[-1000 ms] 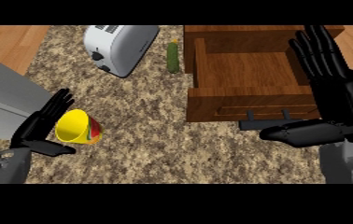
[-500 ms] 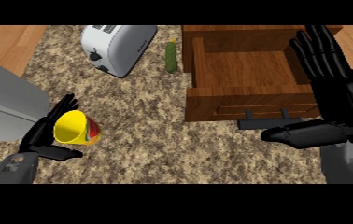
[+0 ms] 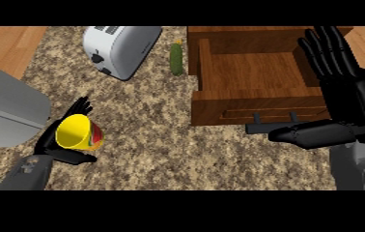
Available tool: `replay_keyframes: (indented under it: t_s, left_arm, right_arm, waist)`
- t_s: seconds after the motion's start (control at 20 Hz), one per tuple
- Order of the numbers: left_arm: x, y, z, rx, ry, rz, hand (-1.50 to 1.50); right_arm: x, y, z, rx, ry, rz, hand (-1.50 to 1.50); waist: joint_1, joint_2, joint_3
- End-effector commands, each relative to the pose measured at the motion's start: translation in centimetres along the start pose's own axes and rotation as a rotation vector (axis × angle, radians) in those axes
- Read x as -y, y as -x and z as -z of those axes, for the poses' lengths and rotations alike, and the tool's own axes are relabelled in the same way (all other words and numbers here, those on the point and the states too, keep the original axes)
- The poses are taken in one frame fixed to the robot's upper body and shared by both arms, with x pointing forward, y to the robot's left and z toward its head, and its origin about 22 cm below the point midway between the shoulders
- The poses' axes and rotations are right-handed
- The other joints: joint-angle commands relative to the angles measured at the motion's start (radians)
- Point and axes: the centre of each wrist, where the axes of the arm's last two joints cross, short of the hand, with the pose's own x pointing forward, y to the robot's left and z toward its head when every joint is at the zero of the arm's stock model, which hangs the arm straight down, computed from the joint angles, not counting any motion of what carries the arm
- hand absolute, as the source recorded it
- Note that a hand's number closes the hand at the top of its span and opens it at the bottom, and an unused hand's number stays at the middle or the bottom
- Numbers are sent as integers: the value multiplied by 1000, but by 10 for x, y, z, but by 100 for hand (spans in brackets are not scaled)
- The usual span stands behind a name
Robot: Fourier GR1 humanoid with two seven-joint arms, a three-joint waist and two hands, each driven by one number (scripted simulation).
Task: Pick up the cup, place it into the drawer and close the drawer
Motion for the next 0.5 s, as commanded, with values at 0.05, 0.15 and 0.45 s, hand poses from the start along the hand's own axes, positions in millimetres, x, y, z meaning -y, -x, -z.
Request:
replay_keyframes:
  t_s: [0.05, 0.15, 0.45]
  left_arm:
    - [15, 9, 3, 117, 90, -143, -150]
    - [21, 12, 5, 108, 113, -144, -150]
    - [32, 10, 19, 125, 199, -303, 150]
  right_arm:
    - [3, 4, -4, -12, 9, -20, -150]
    - [-5, -3, 6, -13, -14, -4, -150]
    - [8, -7, 3, 7, 6, -25, -150]
  waist:
    - [-2, 0, 0]
    - [-4, 3, -2]
    - [-4, -2, 0]
